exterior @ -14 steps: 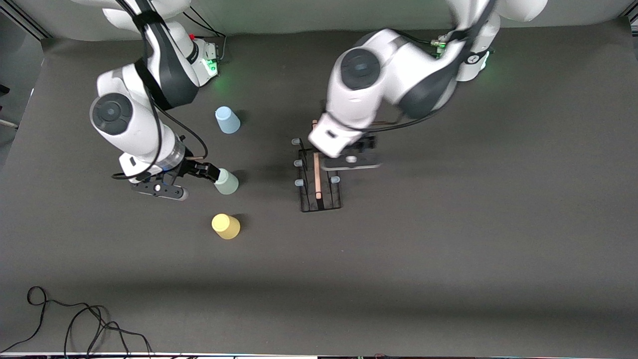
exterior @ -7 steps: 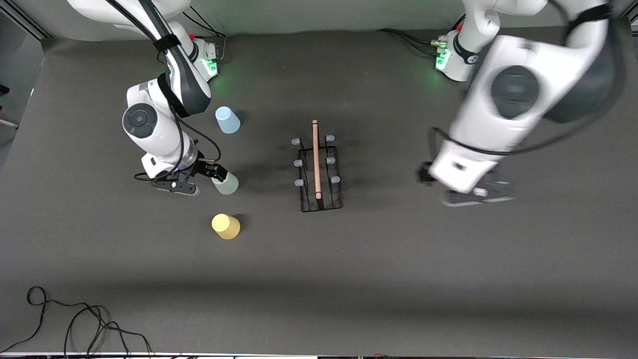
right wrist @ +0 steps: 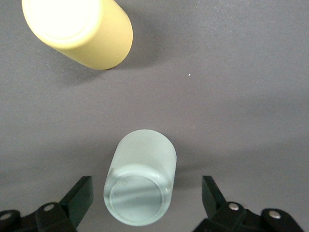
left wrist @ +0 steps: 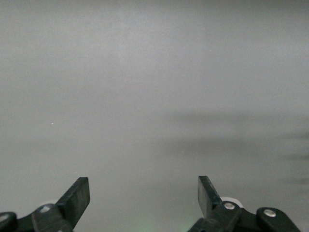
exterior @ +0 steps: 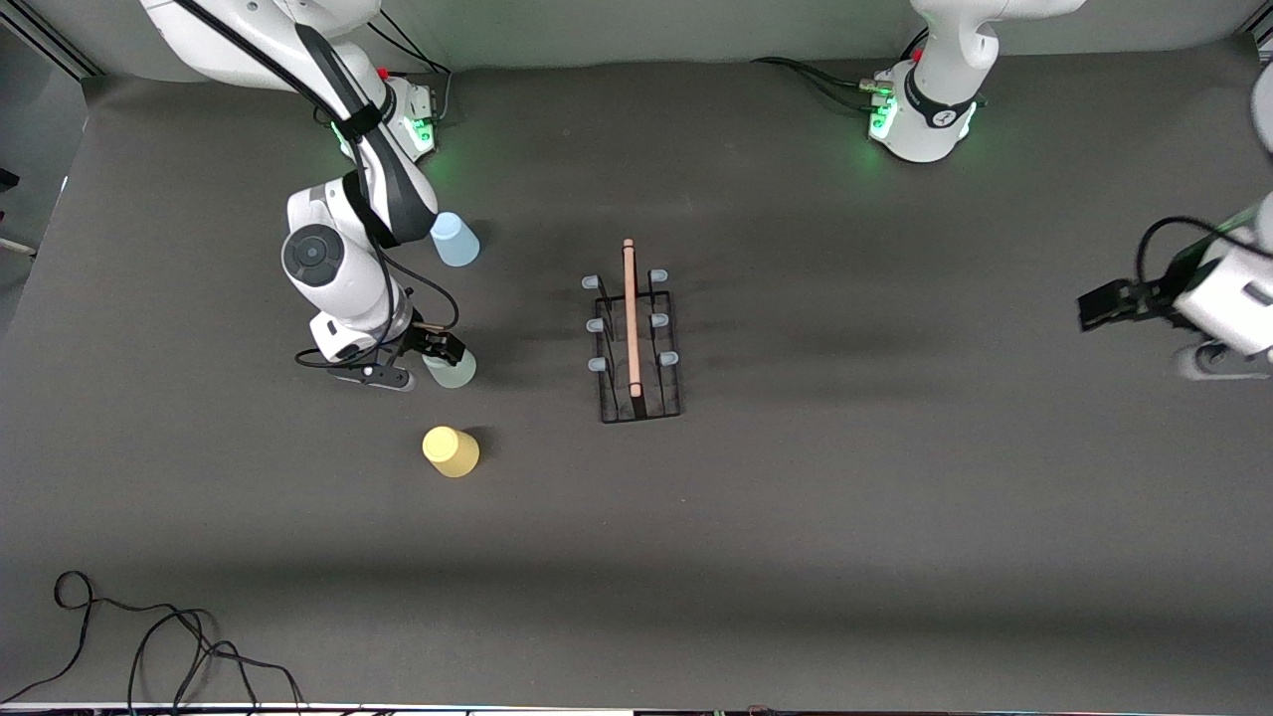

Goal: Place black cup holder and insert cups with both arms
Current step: 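Grasp the pale green cup with the right gripper, then carry the green cup to the rack and place it on a peg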

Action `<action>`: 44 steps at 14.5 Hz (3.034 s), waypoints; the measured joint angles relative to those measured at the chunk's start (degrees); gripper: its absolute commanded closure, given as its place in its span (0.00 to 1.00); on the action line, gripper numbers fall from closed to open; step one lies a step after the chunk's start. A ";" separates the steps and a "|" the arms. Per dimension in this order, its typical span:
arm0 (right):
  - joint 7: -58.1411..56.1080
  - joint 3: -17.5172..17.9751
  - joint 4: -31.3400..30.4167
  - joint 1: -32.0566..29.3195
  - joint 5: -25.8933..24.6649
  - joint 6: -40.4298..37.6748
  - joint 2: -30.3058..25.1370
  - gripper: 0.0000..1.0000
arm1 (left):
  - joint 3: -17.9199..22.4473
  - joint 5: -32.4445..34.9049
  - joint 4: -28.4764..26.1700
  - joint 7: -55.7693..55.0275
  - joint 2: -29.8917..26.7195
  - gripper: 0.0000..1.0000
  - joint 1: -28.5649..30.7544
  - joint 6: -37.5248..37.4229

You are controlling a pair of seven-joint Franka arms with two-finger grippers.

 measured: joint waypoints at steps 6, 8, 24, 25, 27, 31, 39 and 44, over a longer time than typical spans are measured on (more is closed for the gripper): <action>0.15 0.25 -0.86 0.65 0.00 3.65 2.62 0.79 | -0.21 -0.01 -5.81 4.24 -5.60 0.00 0.24 1.51; 0.15 0.25 -0.85 0.65 0.00 4.12 3.07 1.00 | -0.21 -0.01 -6.53 4.42 -5.83 0.00 0.26 3.83; 25.32 0.70 13.56 16.34 4.53 -20.46 -10.56 1.00 | -0.48 -0.08 -7.59 6.92 -6.83 0.00 0.41 4.52; 28.11 0.73 14.50 18.19 4.55 -20.43 -9.48 1.00 | -0.40 -0.08 -7.59 7.62 -6.98 0.00 0.52 4.39; 32.95 0.74 16.03 21.52 4.57 -19.99 -7.37 1.00 | -0.10 -0.08 -7.60 8.27 -7.27 0.00 0.65 4.24; 39.07 0.74 16.72 26.27 4.56 -16.69 -4.22 1.00 | 0.08 -0.08 -7.73 8.61 -7.36 0.00 0.69 4.24; 40.36 0.57 16.99 27.45 3.86 -14.58 0.59 0.00 | 0.07 -0.08 -8.91 8.62 -7.36 0.00 0.69 4.17; 36.22 -3.55 21.66 27.37 3.48 -19.17 0.08 0.00 | 0.00 -0.13 -9.43 8.62 -7.36 0.00 0.68 4.42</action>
